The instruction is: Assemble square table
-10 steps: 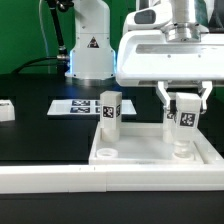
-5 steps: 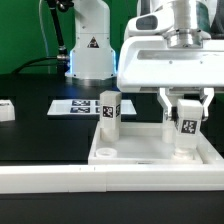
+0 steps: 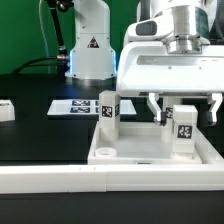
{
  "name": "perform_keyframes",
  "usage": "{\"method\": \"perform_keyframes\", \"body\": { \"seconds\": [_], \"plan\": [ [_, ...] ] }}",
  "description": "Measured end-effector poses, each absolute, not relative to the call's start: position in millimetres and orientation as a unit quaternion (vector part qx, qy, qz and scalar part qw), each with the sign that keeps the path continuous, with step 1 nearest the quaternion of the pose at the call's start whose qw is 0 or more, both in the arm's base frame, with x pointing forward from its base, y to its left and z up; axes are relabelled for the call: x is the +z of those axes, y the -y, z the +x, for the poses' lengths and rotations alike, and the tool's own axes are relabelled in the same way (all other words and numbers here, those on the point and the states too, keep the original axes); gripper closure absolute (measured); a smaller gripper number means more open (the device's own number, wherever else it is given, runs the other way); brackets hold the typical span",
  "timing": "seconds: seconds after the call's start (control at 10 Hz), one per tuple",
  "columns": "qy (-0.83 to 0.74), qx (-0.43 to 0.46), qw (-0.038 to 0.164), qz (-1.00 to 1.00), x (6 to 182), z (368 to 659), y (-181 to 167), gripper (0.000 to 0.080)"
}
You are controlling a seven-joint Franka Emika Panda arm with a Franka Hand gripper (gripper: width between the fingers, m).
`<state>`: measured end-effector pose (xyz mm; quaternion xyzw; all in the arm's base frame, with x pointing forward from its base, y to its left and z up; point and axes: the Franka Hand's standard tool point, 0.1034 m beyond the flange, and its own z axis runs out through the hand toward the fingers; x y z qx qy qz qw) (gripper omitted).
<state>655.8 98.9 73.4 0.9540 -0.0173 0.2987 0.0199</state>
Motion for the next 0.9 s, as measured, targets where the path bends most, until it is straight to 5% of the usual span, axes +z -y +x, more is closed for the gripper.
{"method": "perform_keyframes", "body": {
  "seconds": [0.2, 0.9],
  "plan": [
    [0.017, 0.299, 0.020, 0.954, 73.4, 655.8, -98.8, 0.0154],
    [0.040, 0.262, 0.008, 0.964, 81.9, 656.8, -88.2, 0.0151]
  ]
}}
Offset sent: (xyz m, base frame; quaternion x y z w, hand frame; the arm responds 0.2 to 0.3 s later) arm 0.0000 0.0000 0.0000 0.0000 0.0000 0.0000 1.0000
